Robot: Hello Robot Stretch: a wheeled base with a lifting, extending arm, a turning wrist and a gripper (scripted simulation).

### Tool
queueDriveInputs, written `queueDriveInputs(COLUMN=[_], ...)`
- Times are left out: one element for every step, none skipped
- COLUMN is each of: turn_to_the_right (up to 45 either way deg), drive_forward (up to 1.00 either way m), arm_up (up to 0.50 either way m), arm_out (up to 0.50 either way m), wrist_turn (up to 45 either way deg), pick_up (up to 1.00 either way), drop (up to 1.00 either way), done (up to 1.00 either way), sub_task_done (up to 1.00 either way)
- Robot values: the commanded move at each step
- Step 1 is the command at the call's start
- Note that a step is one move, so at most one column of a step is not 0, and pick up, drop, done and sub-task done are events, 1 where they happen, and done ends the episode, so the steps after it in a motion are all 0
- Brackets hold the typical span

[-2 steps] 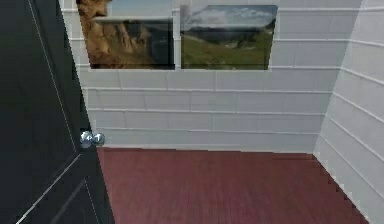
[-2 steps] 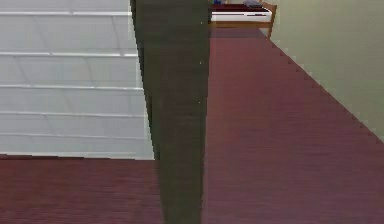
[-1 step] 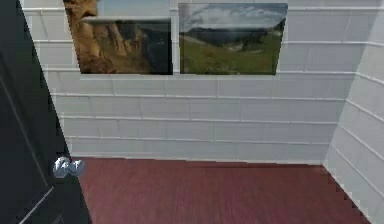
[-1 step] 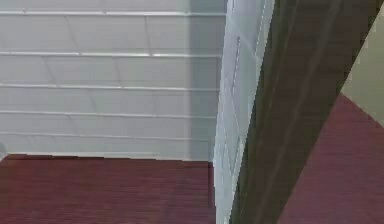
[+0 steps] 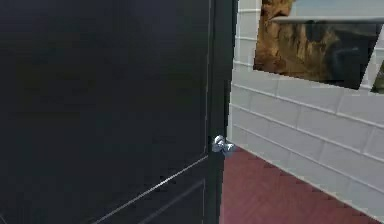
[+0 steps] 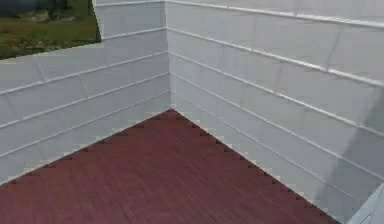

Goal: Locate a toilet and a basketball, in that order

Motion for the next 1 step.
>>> queueDriveInputs(turn_to_the_right=[-45.0], drive_forward=[0.0], arm_up=[0.0], arm_out=[0.0], wrist_turn=[0.0], pick_up=[0.0], drop=[0.0], done=[0.0], sub_task_done=[0.0])
